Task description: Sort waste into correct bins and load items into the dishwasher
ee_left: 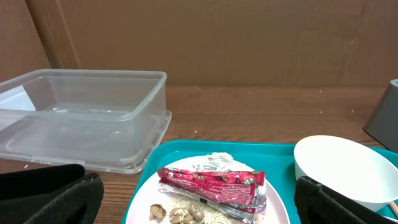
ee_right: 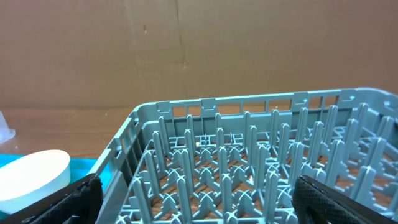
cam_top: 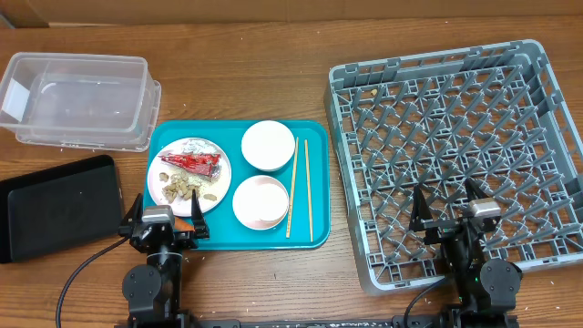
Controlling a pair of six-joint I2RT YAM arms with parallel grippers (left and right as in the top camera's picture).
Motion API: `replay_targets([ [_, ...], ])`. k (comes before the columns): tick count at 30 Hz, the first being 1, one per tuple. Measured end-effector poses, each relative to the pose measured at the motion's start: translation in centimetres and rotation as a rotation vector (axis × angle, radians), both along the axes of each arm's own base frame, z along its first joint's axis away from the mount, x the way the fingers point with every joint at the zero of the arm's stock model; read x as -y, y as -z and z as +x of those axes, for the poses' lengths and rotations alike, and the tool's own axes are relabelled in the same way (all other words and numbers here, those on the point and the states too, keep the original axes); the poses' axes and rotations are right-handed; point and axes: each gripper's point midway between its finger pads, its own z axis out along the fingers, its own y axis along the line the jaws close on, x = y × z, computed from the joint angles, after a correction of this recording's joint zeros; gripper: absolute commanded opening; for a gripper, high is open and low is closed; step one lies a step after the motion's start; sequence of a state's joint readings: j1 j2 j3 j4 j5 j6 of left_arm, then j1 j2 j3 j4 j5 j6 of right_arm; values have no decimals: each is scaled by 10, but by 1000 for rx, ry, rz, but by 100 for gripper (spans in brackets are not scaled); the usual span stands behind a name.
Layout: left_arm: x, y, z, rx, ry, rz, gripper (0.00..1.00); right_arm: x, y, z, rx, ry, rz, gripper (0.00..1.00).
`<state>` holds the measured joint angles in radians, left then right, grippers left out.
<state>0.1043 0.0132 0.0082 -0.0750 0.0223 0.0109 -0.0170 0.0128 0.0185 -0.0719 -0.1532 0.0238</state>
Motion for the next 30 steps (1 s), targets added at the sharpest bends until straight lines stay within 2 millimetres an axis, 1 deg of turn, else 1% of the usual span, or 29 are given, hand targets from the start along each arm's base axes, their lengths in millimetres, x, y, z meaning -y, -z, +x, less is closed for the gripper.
replay_targets([
  [5, 0, 0, 0, 0, 0, -1, 100, 0, 0, 0, -15, 1, 93, 100],
  [9, 0, 0, 0, 0, -1, -15, 100, 1, 1, 0, -24, 10, 130, 100],
  [13, 0, 2, -1, -17, -3, -22, 100, 8, 15, 0, -88, 56, 142, 100],
  [15, 0, 1, -3, -39, -3, -30, 100, 11, 13, -1, -104, 73, 147, 100],
  [17, 1, -1, -6, -59, -4, -37, 100, 12, 4, -3, -104, 82, 151, 100],
  [19, 1, -8, -8, -69, -5, -49, 100, 14, -13, -5, -91, 90, 153, 100],
  [24, 2, -38, -8, -98, -9, -111, 100, 18, -53, -4, -78, 110, 155, 100],
  [26, 4, -46, -7, -142, -1, -134, 100, 18, -59, 0, -116, 117, 154, 100],
  [30, 10, -52, -3, -299, 25, -178, 100, 18, -55, 10, -256, 125, 148, 100],
])
